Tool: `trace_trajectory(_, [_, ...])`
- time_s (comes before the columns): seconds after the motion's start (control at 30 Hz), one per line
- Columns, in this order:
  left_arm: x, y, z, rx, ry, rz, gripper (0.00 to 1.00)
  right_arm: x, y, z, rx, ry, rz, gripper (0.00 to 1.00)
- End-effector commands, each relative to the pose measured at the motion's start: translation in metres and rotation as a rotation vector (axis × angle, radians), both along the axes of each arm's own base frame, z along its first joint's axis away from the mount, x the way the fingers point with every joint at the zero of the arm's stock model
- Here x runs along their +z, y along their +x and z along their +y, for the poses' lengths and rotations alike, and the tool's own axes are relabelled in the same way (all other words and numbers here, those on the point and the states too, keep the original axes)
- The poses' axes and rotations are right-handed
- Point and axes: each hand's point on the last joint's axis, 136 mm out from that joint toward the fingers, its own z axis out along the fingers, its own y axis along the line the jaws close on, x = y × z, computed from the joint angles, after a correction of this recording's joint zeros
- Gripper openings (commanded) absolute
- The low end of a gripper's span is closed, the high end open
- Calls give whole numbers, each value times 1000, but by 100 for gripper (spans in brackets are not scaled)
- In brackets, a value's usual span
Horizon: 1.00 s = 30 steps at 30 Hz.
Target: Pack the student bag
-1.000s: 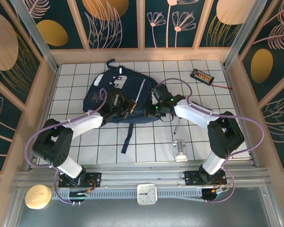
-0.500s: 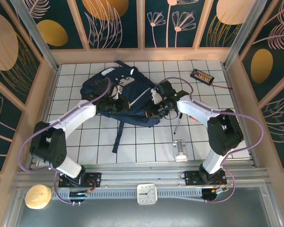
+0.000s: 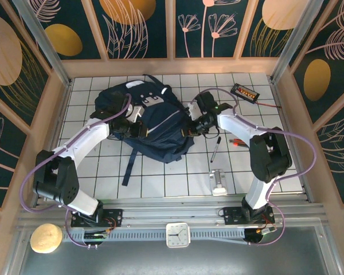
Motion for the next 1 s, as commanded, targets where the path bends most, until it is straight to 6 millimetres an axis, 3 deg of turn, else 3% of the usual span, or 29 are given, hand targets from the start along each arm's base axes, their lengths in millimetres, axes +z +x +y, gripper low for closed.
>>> trace_trajectory(0.0, [-11, -16, 56, -30, 251, -2, 0, -17, 53, -70, -188, -205, -92, 0])
trace_trajectory(0.13, [-8, -10, 57, -30, 232, -14, 0, -31, 76, -80, -224, -183, -108, 0])
trace_trajectory(0.33, [-7, 3, 66, 17, 237, -25, 0, -4, 88, -52, -170, -65, -164, 0])
trace_trajectory(0.5, [10, 28, 70, 95, 209, -73, 1, 7, 57, -21, -140, 49, -123, 0])
trace_trajectory(0.67, [18, 66, 89, 178, 288, -133, 0, 3, 11, 20, -98, 131, -53, 0])
trace_trajectory(0.7, [20, 75, 94, 195, 308, -151, 7, 1, 2, 31, -85, 139, -39, 0])
trace_trajectory(0.77, [22, 92, 101, 227, 306, -162, 35, -1, -14, 55, -59, 157, -14, 0])
trace_trajectory(0.83, [31, 105, 104, 269, 259, -163, 59, -2, -23, 77, -60, 172, 13, 0])
trace_trajectory(0.87, [25, 109, 103, 286, 239, -133, 67, -2, -25, 85, -63, 186, 28, 0])
trace_trajectory(0.97, [36, 98, 100, 411, 140, -90, 87, 4, -19, 101, -106, 223, 54, 0])
